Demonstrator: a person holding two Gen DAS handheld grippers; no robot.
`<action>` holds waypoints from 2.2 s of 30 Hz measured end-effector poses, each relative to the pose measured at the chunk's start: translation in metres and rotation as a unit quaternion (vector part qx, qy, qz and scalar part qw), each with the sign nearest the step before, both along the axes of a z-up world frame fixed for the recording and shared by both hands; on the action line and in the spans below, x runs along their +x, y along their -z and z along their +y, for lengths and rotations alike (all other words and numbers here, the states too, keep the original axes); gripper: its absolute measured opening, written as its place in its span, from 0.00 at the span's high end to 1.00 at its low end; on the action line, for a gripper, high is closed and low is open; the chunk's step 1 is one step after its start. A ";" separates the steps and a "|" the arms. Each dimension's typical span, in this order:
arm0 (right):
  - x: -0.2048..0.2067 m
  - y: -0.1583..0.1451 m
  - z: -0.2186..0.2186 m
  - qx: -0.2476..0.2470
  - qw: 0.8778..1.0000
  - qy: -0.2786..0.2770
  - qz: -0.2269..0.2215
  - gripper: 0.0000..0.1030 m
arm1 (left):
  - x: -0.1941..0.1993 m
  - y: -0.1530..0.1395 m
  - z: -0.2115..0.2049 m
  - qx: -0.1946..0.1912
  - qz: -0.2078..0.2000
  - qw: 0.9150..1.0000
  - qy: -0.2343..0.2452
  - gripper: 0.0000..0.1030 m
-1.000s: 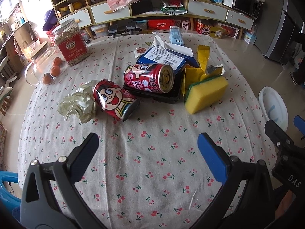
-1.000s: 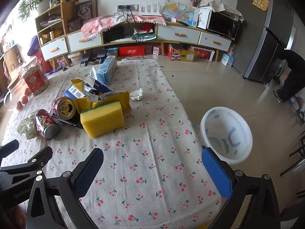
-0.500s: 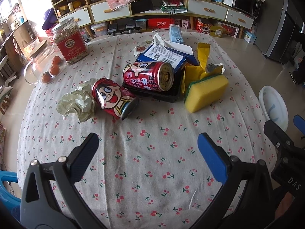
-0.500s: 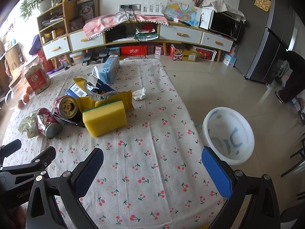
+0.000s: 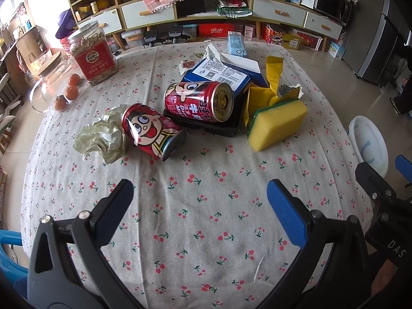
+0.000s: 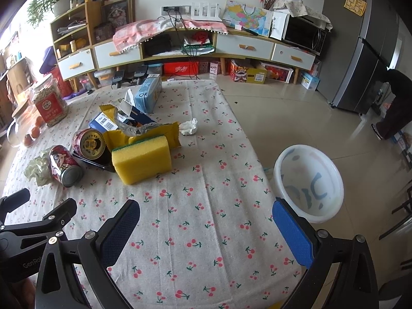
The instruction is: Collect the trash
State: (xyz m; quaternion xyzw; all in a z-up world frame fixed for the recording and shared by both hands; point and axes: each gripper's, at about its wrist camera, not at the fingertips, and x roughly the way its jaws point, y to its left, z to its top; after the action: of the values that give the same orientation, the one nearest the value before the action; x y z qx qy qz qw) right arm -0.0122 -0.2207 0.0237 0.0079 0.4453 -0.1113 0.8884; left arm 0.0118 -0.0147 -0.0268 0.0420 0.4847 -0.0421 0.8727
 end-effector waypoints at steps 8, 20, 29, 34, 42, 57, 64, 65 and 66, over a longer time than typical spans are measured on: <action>0.002 0.003 0.001 -0.001 1.000 -0.001 0.004 0.00 | 0.003 0.001 0.002 -0.003 0.002 1.000 -0.003 0.00; 0.014 0.008 0.012 -0.018 1.000 -0.016 0.012 0.00 | 0.011 -0.002 0.025 -0.027 0.008 0.999 -0.017 0.00; 0.030 -0.007 0.020 -0.057 0.997 -0.045 -0.025 0.00 | 0.032 -0.016 0.055 -0.020 -0.006 0.999 -0.034 0.00; 0.038 -0.026 0.033 -0.104 0.986 -0.096 -0.091 0.00 | 0.054 -0.026 0.061 -0.024 -0.013 0.999 -0.028 0.00; 0.112 -0.028 0.005 0.052 0.991 -0.120 0.003 0.00 | 0.102 -0.040 0.077 -0.019 -0.008 0.999 -0.027 0.00; 0.147 0.051 -0.045 0.284 0.949 -0.038 0.130 0.12 | 0.112 -0.002 0.143 -0.112 0.064 0.985 -0.116 0.05; 0.152 0.072 -0.030 0.314 0.936 -0.038 0.152 0.31 | 0.116 0.026 0.155 -0.133 0.111 0.972 -0.161 0.19; 0.152 0.074 -0.028 0.317 0.935 -0.037 0.153 0.40 | 0.117 0.029 0.154 -0.127 0.113 0.972 -0.162 0.19; 0.152 0.076 -0.027 0.323 0.933 -0.036 0.155 0.45 | 0.118 0.032 0.153 -0.121 0.115 0.972 -0.163 0.21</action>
State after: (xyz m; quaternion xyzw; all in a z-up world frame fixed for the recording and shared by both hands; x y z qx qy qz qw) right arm 0.1398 -0.2481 -0.0527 0.2606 0.5892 0.0710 0.7616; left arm 0.1300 0.1383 -0.0589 -0.1488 0.5738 0.0375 0.8045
